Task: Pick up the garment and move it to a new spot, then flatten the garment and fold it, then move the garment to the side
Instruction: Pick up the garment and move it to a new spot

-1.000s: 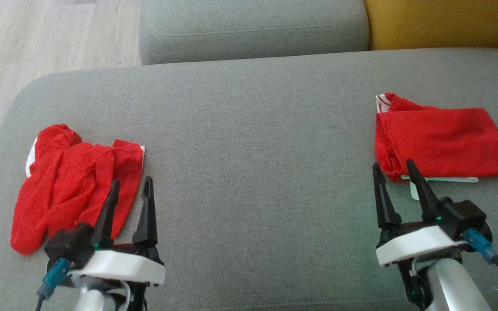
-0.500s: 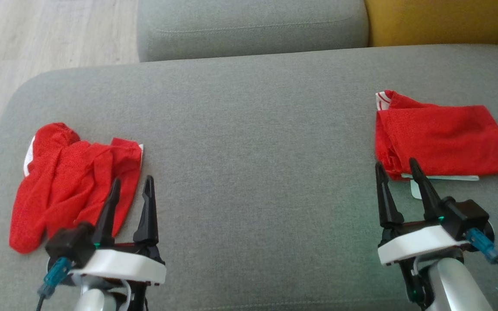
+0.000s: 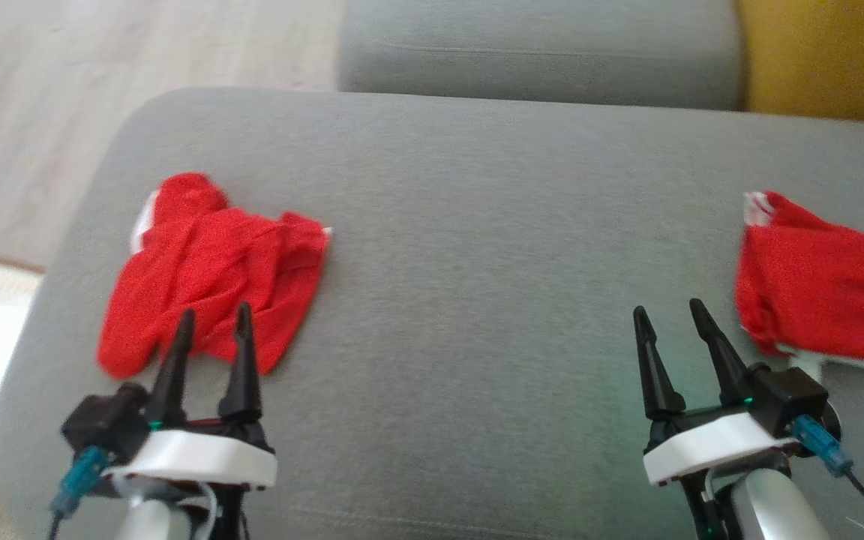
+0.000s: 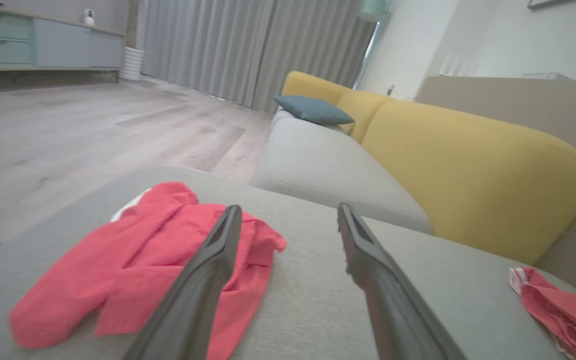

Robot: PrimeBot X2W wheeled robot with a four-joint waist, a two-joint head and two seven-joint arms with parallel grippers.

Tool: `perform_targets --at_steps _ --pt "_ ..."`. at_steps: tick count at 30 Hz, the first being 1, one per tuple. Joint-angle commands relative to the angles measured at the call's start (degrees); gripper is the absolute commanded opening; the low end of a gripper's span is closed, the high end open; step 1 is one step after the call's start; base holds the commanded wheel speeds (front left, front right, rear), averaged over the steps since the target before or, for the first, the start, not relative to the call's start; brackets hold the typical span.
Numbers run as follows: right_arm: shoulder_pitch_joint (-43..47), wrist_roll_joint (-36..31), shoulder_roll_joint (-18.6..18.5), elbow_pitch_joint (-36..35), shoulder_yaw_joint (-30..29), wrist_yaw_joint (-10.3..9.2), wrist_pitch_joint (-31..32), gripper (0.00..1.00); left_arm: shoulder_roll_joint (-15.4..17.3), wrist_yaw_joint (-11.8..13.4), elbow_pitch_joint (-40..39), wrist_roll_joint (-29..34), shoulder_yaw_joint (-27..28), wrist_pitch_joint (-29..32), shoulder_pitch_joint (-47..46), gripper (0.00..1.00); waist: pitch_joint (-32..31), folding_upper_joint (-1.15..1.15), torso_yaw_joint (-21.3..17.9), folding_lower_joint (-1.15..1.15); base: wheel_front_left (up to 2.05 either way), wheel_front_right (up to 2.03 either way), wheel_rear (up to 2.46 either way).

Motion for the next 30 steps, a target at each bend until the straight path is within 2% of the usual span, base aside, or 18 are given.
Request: perform_targets --at_steps 1,8,13,15,21,30 --pt "-1.33 0.49 -0.01 -1.72 1.51 0.19 -0.62 1.00 0.58 0.28 -1.82 0.12 2.62 -0.31 -2.56 1.00 -0.56 0.00 3.63 0.00 0.00 0.00 0.00" --pt "-0.39 1.65 -0.01 -1.17 2.63 0.19 -0.62 1.00 0.58 0.12 -2.03 1.26 5.85 -0.31 -1.38 1.00 -2.04 0.00 10.28 0.00 0.00 0.00 0.00" --pt "0.03 2.41 -0.01 -0.88 3.32 0.19 -0.62 1.00 0.57 -0.19 -2.31 2.07 7.16 -0.31 -0.64 1.00 -2.78 0.00 13.63 0.00 0.00 0.00 0.00" --pt "0.11 2.70 -0.01 -0.86 3.51 0.19 -0.62 1.00 0.57 -0.33 -2.55 4.67 7.34 -0.31 -0.30 1.00 -2.95 0.00 14.44 0.00 0.00 0.00 0.00" --pt "-0.01 2.55 -0.01 -1.07 3.82 0.19 -0.62 1.00 0.57 -0.05 -3.40 4.10 8.24 -0.31 -0.05 1.00 -2.35 0.00 15.29 0.00 0.00 0.00 0.00" --pt "-1.77 0.17 -0.01 -2.00 2.69 0.19 -0.27 1.00 0.57 -1.06 -3.28 2.51 11.79 -0.31 -2.46 1.00 1.61 0.00 13.41 0.00 0.00 0.00 0.00"
